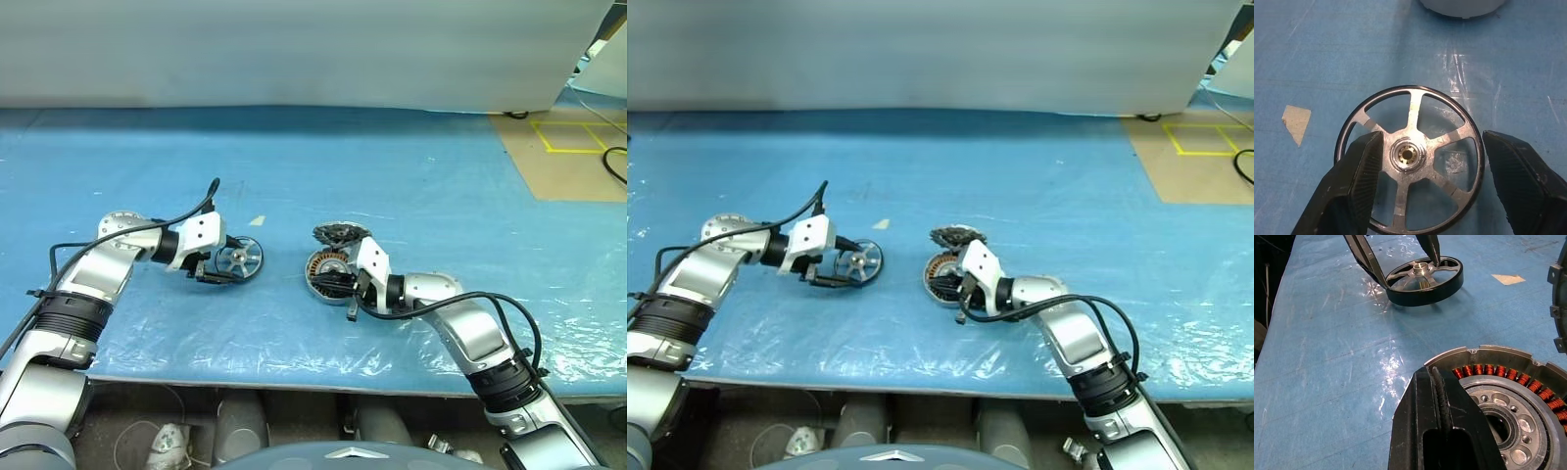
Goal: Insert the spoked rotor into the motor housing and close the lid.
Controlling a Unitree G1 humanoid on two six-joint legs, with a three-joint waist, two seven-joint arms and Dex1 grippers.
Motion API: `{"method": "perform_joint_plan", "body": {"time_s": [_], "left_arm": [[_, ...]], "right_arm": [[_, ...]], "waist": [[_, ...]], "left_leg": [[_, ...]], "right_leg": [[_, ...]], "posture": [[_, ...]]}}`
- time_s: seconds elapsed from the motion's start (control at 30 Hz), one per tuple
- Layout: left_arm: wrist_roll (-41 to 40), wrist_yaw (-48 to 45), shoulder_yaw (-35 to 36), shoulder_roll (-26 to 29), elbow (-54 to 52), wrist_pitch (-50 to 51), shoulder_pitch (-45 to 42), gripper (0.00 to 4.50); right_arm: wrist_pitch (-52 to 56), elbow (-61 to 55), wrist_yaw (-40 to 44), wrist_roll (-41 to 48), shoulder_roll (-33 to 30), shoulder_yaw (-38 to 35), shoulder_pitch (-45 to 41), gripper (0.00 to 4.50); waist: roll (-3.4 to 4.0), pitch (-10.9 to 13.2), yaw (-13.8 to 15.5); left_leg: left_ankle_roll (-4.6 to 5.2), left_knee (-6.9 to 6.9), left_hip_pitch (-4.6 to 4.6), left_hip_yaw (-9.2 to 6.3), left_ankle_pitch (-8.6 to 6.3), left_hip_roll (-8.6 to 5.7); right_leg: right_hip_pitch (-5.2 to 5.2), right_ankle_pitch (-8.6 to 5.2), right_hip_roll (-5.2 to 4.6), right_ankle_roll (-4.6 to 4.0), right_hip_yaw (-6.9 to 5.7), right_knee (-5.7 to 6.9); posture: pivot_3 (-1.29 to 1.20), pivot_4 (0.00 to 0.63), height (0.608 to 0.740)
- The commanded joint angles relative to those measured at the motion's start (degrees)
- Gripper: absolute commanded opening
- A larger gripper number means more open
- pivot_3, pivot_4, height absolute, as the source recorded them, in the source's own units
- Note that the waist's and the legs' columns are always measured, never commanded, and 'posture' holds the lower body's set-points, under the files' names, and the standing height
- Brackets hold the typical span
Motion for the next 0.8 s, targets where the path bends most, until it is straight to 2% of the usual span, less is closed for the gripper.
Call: {"method": "perform_joint_plan", "body": {"time_s": [0.03, 0.17, 0.33, 0.47, 0.6, 0.7, 0.8], "left_arm": [[2.4, 1.8, -0.5, 0.1, 0.7, -3.9, -0.1, 3.42], [4.3, 4.0, -0.9, -0.5, 2.5, -6.6, -0.2, 3.42], [-0.3, 5.2, 2.2, -2.9, 1.2, -2.9, -1.2, 3.42], [-10.7, 1.0, 5.0, -3.3, -6.2, 11.2, 0.0, 3.42], [-13.7, -0.6, 5.5, -0.8, -10.1, 19.2, 1.8, 3.42], [-13.3, 0.1, 5.5, 0.4, -11.0, 20.3, 2.6, 3.42], [-8.5, 3.5, 4.7, 0.5, -7.4, 14.9, 1.9, 3.42]], "right_arm": [[-0.5, -0.7, 0.1, 0.3, 0.7, 0.5, -0.2, 0.00], [-0.5, -1.1, 0.2, 0.4, 0.5, 0.4, 0.2, 0.00], [-0.5, -1.0, 0.4, 0.3, 0.2, 0.4, 0.4, 0.00], [-0.9, -0.2, 0.7, -0.1, 0.3, 1.0, 0.2, 0.00], [-1.3, 0.4, 1.0, -0.4, 0.3, 1.4, 0.0, 0.00], [-1.6, 0.6, 1.3, -0.7, 0.3, 1.7, -0.2, 0.00], [-1.6, 0.6, 1.4, -0.7, 0.3, 1.8, -0.3, 0.00]], "waist": [[0.00, 0.0, 0.0], [0.00, 0.0, 0.0], [0.00, 0.0, 0.1], [0.00, 0.0, 0.0], [0.00, 0.0, -0.1], [0.00, 0.0, -0.1], [0.00, 0.0, 0.0]], "left_leg": [[0.00, 0.00, 0.00, 0.00, 0.00, 0.00], [0.00, 0.00, 0.00, 0.00, 0.00, -0.01], [0.00, 0.02, 0.00, 0.00, 0.00, -0.01], [0.00, 0.02, -0.01, 0.00, 0.00, 0.00], [0.00, -0.03, 0.03, 0.00, 0.00, 0.00], [0.00, -0.06, 0.03, 0.00, 0.00, 0.00], [0.00, -0.06, 0.03, 0.00, 0.00, -0.01]], "right_leg": [[0.00, 0.00, 0.00, 0.00, 0.00, 0.00], [0.00, 0.00, 0.00, 0.00, 0.00, 0.00], [0.00, 0.00, -0.01, 0.00, 0.00, 0.05], [-0.01, -0.01, -0.01, -0.01, -0.01, 0.05], [-0.02, -0.04, 0.01, -0.06, 0.01, 0.04], [-0.02, -0.06, 0.02, -0.07, 0.00, 0.03], [-0.01, -0.06, 0.01, -0.06, -0.01, 0.03]], "posture": [[0.00, 0.150, 0.740], [0.00, 0.150, 0.740], [0.00, 0.150, 0.740], [0.00, 0.150, 0.740], [0.00, 0.150, 0.740], [0.00, 0.150, 0.740], [0.00, 0.150, 0.740]]}}
